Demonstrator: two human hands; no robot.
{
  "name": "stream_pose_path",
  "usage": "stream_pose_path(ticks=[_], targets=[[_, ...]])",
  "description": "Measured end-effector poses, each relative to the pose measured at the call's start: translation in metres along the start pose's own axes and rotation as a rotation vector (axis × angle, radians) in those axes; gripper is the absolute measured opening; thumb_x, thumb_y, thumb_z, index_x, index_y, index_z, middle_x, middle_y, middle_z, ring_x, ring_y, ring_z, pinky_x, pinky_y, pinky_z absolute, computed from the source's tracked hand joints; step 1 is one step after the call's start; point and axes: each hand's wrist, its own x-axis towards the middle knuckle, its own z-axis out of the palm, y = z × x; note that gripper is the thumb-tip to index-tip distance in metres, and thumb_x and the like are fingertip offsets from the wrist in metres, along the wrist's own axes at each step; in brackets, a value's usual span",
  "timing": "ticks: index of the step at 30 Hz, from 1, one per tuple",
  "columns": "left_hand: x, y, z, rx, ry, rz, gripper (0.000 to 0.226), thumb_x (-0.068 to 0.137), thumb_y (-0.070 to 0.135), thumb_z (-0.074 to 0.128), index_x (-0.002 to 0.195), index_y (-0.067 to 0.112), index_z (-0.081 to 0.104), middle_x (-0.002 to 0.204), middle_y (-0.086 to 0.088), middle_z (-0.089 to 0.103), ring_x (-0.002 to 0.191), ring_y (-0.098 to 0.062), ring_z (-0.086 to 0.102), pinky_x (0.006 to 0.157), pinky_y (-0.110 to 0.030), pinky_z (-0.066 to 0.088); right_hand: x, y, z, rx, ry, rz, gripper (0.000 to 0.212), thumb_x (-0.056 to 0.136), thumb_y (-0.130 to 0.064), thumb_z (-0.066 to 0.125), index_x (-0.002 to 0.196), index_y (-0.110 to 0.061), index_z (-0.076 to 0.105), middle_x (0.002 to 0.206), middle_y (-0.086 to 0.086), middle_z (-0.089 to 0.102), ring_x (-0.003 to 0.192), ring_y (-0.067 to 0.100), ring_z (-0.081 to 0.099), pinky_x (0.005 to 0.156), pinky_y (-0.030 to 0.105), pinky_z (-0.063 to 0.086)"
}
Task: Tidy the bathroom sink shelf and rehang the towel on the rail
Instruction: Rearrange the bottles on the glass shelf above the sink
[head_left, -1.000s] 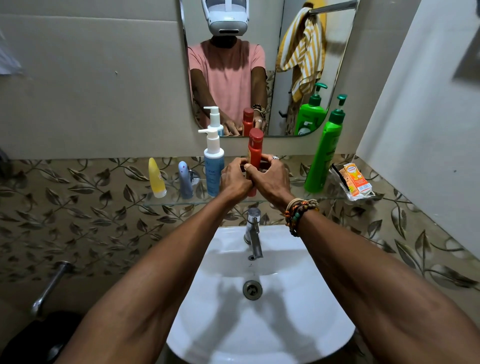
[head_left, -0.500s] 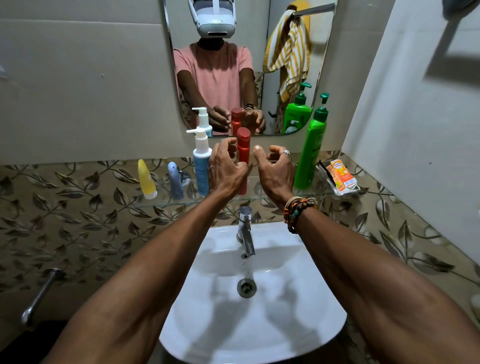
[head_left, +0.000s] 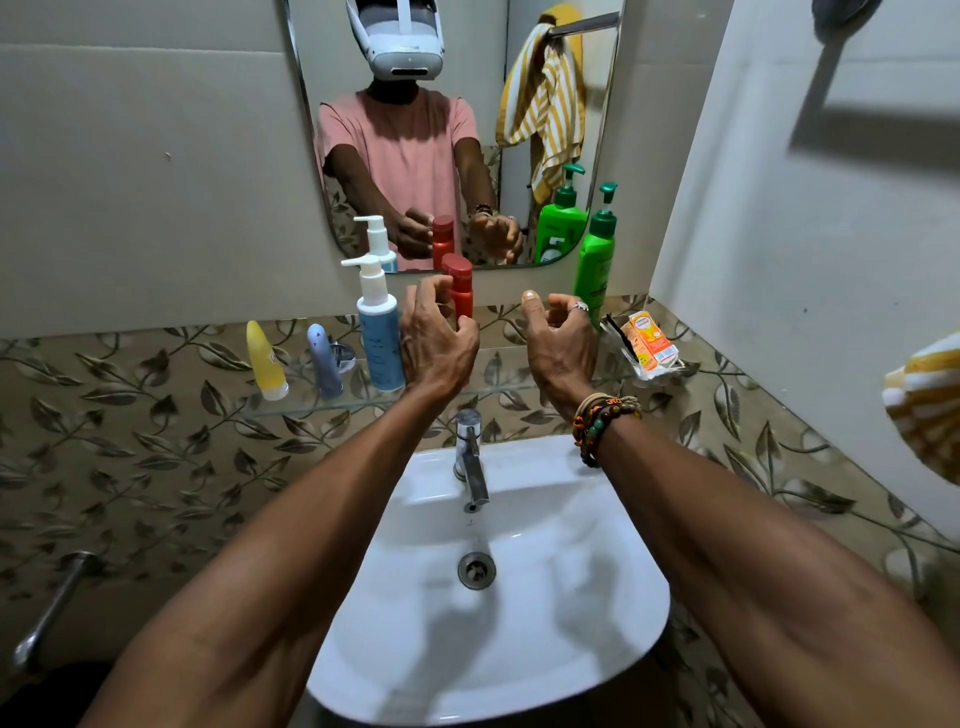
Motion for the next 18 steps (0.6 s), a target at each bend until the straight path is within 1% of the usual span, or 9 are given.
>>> stream_pose_path(ticks=[3, 6, 7, 8, 10, 12, 15, 18], targets=[[-0.003, 0.003, 0.001, 0.010, 0.001, 0.049, 0.032, 0.078, 0.007, 0.064, 0.109, 0.007, 0.057, 0.100, -0.012, 0.058, 0.087, -0.023, 0.054, 0.077, -0.038, 0.052, 0.002, 0.002, -0.004, -0.006, 0.065, 0.031, 0.042, 0.092, -0.055, 0.053, 0.108, -0.018, 0.062, 0.092, 0.000, 0.066, 0.084, 0.019, 0.062, 0.071, 0.032, 0.048], [-0.010, 0.008, 0.004, 0.013, -0.053, 0.141, 0.028, 0.079, 0.012, 0.068, 0.106, 0.009, 0.060, 0.094, -0.007, 0.060, 0.083, -0.018, 0.055, 0.072, -0.031, 0.051, 0.005, 0.002, -0.008, -0.018, 0.167, 0.068, 0.032, 0.095, -0.044, 0.052, 0.104, -0.016, 0.062, 0.085, -0.002, 0.064, 0.080, 0.020, 0.061, 0.060, 0.026, 0.036], [-0.012, 0.010, 0.006, 0.013, -0.066, 0.167, 0.027, 0.079, 0.013, 0.068, 0.105, 0.009, 0.061, 0.091, -0.006, 0.060, 0.082, -0.018, 0.056, 0.070, -0.029, 0.051, 0.007, 0.003, -0.011, -0.027, 0.185, 0.085, 0.029, 0.095, -0.041, 0.052, 0.105, -0.015, 0.062, 0.087, -0.001, 0.065, 0.082, 0.021, 0.062, 0.060, 0.026, 0.037], [-0.013, 0.012, 0.008, 0.011, -0.077, 0.178, 0.026, 0.079, 0.014, 0.069, 0.104, 0.010, 0.061, 0.090, -0.005, 0.061, 0.081, -0.018, 0.057, 0.069, -0.028, 0.051, 0.008, 0.003, -0.013, -0.037, 0.197, 0.101, 0.028, 0.094, -0.037, 0.053, 0.107, -0.015, 0.061, 0.092, 0.001, 0.066, 0.086, 0.022, 0.062, 0.063, 0.028, 0.041], [-0.015, 0.017, 0.015, -0.005, -0.108, 0.163, 0.025, 0.081, 0.016, 0.068, 0.105, 0.010, 0.061, 0.091, -0.005, 0.062, 0.081, -0.019, 0.059, 0.069, -0.030, 0.053, 0.012, 0.006, -0.019, -0.055, 0.220, 0.118, 0.029, 0.091, -0.033, 0.055, 0.112, -0.013, 0.061, 0.105, 0.006, 0.067, 0.096, 0.025, 0.062, 0.078, 0.035, 0.050], [-0.015, 0.022, 0.023, -0.023, -0.157, 0.129, 0.025, 0.082, 0.015, 0.066, 0.106, 0.010, 0.060, 0.092, -0.006, 0.063, 0.083, -0.020, 0.059, 0.073, -0.036, 0.055, 0.016, 0.009, -0.025, -0.067, 0.246, 0.123, 0.032, 0.089, -0.030, 0.058, 0.114, -0.010, 0.061, 0.112, 0.009, 0.065, 0.103, 0.026, 0.059, 0.088, 0.038, 0.050], [-0.015, 0.027, 0.036, -0.025, -0.238, 0.101, 0.027, 0.085, 0.015, 0.064, 0.111, 0.011, 0.060, 0.096, -0.006, 0.062, 0.087, -0.020, 0.060, 0.078, -0.039, 0.054, 0.022, 0.015, -0.033, -0.071, 0.248, 0.133, 0.036, 0.087, -0.030, 0.061, 0.117, -0.009, 0.060, 0.117, 0.010, 0.061, 0.109, 0.026, 0.056, 0.092, 0.038, 0.047], [-0.015, 0.031, 0.050, -0.023, -0.346, 0.052, 0.030, 0.090, 0.016, 0.058, 0.120, 0.012, 0.056, 0.108, -0.007, 0.061, 0.098, -0.021, 0.060, 0.085, -0.037, 0.053, 0.029, 0.020, -0.040, -0.062, 0.219, 0.157, 0.042, 0.085, -0.032, 0.063, 0.121, -0.009, 0.059, 0.120, 0.009, 0.061, 0.111, 0.026, 0.056, 0.095, 0.037, 0.047]])
